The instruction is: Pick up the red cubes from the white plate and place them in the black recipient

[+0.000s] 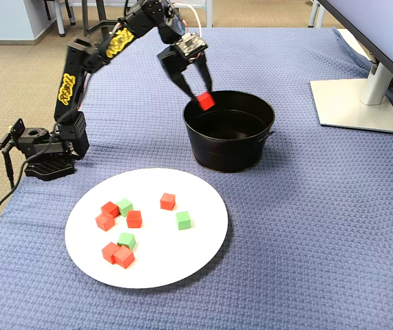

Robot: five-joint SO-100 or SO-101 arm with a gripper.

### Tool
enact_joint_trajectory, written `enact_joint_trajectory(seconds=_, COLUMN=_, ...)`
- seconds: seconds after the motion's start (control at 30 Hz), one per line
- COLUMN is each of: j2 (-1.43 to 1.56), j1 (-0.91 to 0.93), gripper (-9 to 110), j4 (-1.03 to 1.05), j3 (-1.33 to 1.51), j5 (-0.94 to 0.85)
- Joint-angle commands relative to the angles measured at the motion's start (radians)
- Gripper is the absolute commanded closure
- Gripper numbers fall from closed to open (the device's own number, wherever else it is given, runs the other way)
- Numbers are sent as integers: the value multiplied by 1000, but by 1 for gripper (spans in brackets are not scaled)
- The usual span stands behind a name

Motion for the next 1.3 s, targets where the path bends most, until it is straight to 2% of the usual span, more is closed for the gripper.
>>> enact_joint_trajectory(seconds=0.0, j2=9, j1=-25, gripper=68, j4=-3, j3=-144, j5=107)
enact_joint_trajectory(seconds=0.03, j2=31, j1=-20, gripper=63, j4=-15, j3=-135, j5=120)
enact_joint_trajectory(seconds=0.13, j2=101, j1=3, gripper=64, j4=-37, j3=-72, j5=121)
enact_joint_trajectory(seconds=0.3, j2=305, j1=112, gripper=83, j4=-80, j3=184, j5=80)
enact_joint_trajectory(seconds=0.37, j2=416, j1=186, gripper=87, j4=-104, j3=339, j5=48)
enact_joint_trajectory(seconds=0.53, j2=592, j1=377, gripper=87, j4=-227, j3=726, j5=-163)
enact_joint_trajectory(seconds=0.6, j2=624, j1=420, gripper=82, j4=-301, j3=881, j5=-288)
enact_joint_trajectory(seconds=0.7, j2=603, j1=480, gripper=79, j4=-403, j3=991, j5=-342)
enact_joint_trajectory(seconds=1.07, j2=408, j1=495, gripper=87, j4=-433, j3=1003, j5=29)
enact_joint_trajectory(seconds=1.27, j2=314, j1=511, gripper=85, j4=-502, j3=997, j5=97)
